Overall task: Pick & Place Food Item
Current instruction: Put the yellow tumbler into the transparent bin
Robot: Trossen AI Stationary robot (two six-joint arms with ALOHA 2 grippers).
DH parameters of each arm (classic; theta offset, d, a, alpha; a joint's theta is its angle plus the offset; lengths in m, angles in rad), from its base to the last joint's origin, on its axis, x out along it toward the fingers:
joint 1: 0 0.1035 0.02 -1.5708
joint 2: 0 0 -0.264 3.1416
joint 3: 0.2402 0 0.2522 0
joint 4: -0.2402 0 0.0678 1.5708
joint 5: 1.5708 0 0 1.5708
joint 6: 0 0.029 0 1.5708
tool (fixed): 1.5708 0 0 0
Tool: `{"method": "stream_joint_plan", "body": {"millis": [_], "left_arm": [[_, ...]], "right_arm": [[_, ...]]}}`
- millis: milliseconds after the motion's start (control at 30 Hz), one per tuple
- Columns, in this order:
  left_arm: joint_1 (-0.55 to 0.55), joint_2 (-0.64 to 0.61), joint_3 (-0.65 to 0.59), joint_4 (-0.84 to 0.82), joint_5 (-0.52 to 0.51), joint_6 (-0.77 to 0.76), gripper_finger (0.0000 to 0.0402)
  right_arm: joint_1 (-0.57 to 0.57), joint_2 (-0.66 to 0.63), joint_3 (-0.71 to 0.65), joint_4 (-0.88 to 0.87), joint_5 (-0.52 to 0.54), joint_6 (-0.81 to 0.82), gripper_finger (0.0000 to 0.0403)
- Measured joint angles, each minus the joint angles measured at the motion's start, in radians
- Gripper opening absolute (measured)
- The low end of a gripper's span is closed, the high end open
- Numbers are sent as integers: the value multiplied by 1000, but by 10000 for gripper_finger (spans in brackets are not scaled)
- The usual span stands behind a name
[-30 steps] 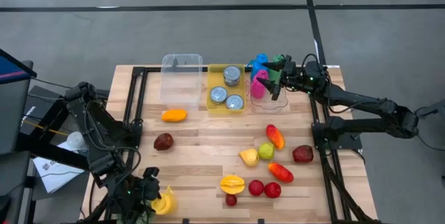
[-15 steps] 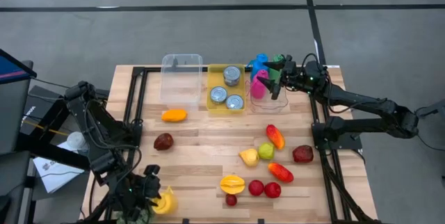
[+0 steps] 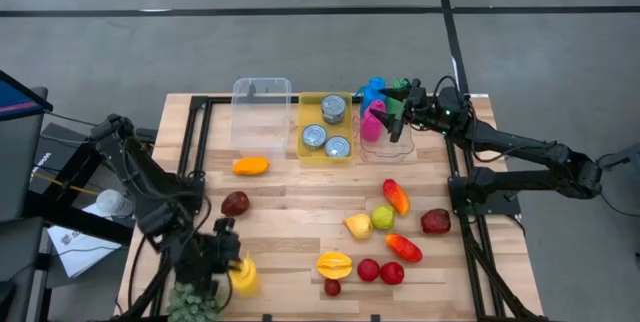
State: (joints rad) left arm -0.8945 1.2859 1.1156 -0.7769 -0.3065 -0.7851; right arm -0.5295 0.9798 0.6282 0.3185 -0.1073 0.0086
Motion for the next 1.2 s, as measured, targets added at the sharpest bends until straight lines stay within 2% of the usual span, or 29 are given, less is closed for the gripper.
{"method": "stream_joint_plan", "body": {"millis": [100, 200, 367, 500, 667, 867, 1000, 1200], "left_arm": [[72, -56, -2, -82, -13, 72, 47], [163, -115, -2, -99, -78, 170, 44], [373, -176, -2, -31, -152, 346, 49], [532, -181, -1, 75, -153, 522, 48], [714, -142, -1, 270, -85, 701, 51], [878, -71, 0, 487, 92, 736, 50], [933, -19, 0, 535, 166, 737, 52], [970, 30, 0, 578, 183, 736, 53]], "right_arm": [[0, 0, 56, -84, 3, 0, 331], [2, 0, 137, -232, 4, -11, 331], [49, 3, 262, -441, 5, -36, 331], [119, 3, 304, -482, 5, -35, 331], [216, 18, 314, -477, 5, -35, 331], [308, 105, 314, -445, 5, -37, 332], [342, 169, 334, -430, 6, -54, 344], [370, 263, 418, -428, 4, -63, 374]]}}
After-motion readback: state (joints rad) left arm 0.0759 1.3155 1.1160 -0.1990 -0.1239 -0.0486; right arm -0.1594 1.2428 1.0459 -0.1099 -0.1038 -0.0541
